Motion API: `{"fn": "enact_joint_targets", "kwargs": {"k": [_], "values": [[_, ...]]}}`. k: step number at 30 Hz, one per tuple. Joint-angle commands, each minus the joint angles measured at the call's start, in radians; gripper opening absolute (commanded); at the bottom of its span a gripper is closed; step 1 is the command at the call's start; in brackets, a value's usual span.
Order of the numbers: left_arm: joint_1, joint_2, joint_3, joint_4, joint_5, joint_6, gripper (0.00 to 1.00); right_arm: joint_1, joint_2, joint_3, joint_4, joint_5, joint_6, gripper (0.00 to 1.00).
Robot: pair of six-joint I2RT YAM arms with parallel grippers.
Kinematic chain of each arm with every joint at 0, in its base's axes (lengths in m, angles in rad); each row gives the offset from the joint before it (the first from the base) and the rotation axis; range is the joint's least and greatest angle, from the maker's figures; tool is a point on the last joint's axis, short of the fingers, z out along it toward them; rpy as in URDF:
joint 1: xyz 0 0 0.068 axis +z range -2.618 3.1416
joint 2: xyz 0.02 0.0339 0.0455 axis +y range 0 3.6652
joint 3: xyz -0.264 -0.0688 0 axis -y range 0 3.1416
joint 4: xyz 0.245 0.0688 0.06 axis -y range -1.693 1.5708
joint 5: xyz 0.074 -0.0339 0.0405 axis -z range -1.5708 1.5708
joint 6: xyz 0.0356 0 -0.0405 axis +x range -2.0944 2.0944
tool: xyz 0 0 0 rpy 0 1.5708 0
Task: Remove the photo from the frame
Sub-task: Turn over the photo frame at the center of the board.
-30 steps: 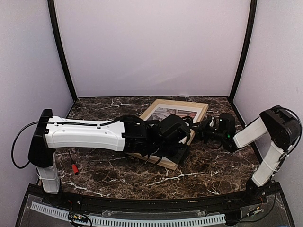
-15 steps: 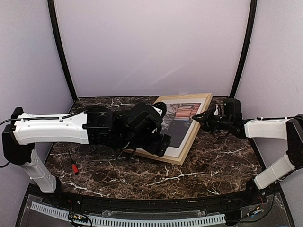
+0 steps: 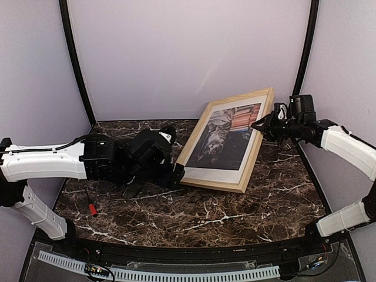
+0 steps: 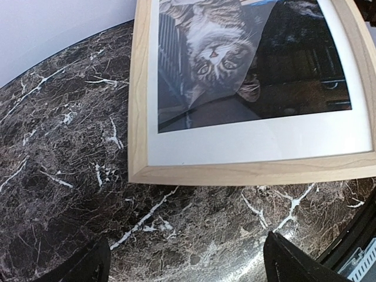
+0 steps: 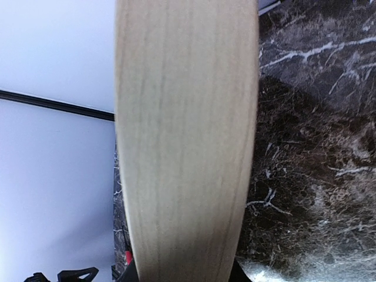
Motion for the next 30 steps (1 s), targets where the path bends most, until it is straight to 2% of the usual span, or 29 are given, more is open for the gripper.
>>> {"fn": "enact_joint_targets", "kwargs": {"k": [1,16,30], "values": [[0.019,-0.068,-0.051,0.0,-0.032,-0.015,0.93,-0.01,-0.062,0.192,-0.038,0.148,-0.268,0.0],[0.052,-0.149,-0.155,0.014,-0.046,-0.031,0.93,0.015,-0.003,0.677,-0.381,0.308,-0.565,0.0],[0.116,-0.204,-0.211,-0.054,-0.063,-0.056,0.93,0.358,0.215,1.106,-0.651,0.768,-0.879,0.0]]}}
